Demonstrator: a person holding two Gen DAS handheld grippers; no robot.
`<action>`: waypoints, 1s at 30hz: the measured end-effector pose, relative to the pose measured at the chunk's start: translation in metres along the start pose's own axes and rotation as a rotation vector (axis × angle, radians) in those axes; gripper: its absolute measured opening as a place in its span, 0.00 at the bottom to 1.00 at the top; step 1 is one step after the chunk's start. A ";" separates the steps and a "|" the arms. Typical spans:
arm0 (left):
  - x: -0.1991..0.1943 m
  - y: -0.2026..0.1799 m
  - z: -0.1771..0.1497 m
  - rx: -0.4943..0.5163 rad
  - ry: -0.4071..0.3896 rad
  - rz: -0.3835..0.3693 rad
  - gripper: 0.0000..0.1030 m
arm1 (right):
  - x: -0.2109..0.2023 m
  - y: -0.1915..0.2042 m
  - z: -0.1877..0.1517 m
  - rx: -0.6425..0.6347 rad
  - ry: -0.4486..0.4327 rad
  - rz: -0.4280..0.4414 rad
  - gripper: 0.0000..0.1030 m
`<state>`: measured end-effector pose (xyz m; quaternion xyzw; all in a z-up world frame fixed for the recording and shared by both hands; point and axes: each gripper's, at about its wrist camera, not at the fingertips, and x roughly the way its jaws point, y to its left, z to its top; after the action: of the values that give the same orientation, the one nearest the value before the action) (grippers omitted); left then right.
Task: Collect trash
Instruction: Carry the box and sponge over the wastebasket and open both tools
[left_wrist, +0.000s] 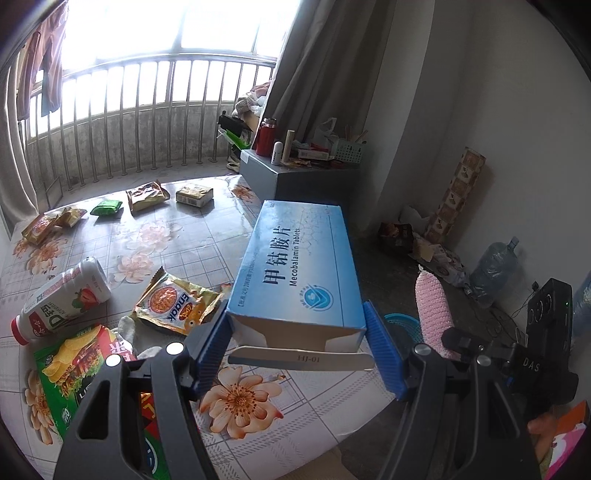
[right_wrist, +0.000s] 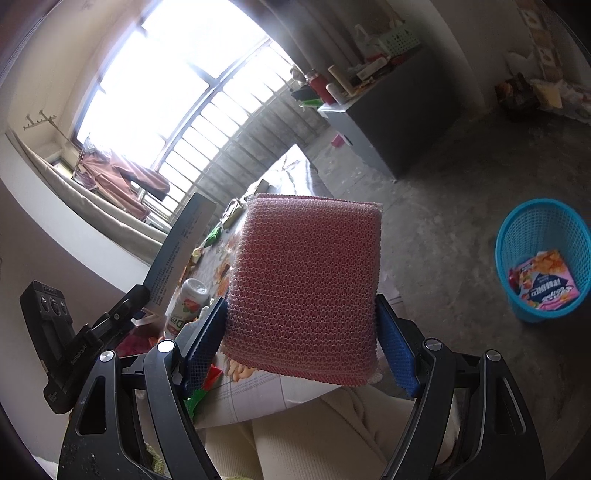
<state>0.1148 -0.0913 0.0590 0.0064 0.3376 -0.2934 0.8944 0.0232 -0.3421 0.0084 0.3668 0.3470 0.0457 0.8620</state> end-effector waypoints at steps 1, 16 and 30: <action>0.003 -0.004 0.001 0.005 0.002 -0.006 0.66 | -0.002 -0.003 0.001 0.007 -0.007 -0.003 0.71; 0.112 -0.120 0.015 0.094 0.213 -0.199 0.66 | -0.062 -0.124 0.014 0.255 -0.134 -0.206 0.71; 0.318 -0.264 -0.033 0.178 0.502 -0.209 0.83 | 0.008 -0.327 0.022 0.661 -0.081 -0.339 0.86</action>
<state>0.1461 -0.4684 -0.1106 0.1226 0.5201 -0.4015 0.7438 -0.0147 -0.5901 -0.2027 0.5643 0.3643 -0.2266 0.7053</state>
